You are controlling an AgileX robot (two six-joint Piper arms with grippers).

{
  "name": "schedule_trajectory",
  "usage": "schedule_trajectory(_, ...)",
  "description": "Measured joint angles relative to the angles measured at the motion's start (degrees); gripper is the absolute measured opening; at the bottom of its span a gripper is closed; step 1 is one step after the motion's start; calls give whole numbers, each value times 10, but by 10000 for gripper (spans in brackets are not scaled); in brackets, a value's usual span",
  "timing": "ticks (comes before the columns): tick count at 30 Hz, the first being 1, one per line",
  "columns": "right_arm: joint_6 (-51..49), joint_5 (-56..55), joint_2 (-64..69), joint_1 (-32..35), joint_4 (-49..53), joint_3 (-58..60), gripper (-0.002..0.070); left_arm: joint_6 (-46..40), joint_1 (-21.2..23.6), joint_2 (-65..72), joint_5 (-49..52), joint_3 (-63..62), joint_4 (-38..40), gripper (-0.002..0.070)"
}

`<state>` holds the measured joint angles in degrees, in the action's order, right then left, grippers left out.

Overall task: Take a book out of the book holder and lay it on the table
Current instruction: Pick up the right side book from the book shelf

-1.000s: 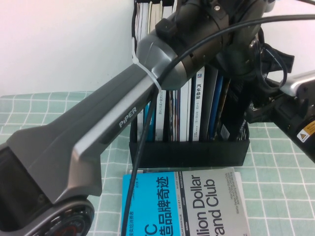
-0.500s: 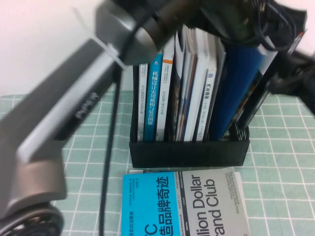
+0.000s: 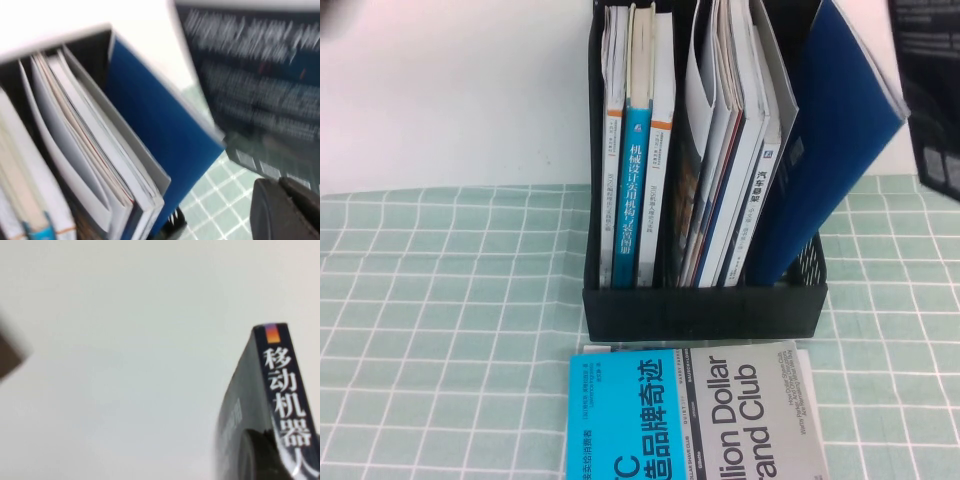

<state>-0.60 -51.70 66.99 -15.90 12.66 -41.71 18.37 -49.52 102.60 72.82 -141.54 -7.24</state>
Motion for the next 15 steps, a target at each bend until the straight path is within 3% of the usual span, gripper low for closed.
schedule_trajectory(6,-145,103,-63,0,297,-69,133,-42,0,-94,0,-1,-1,-2)
schedule_trajectory(15,-375,49,-78,-9,672,-103,133,-98,0,-224,0,82,46,-2)
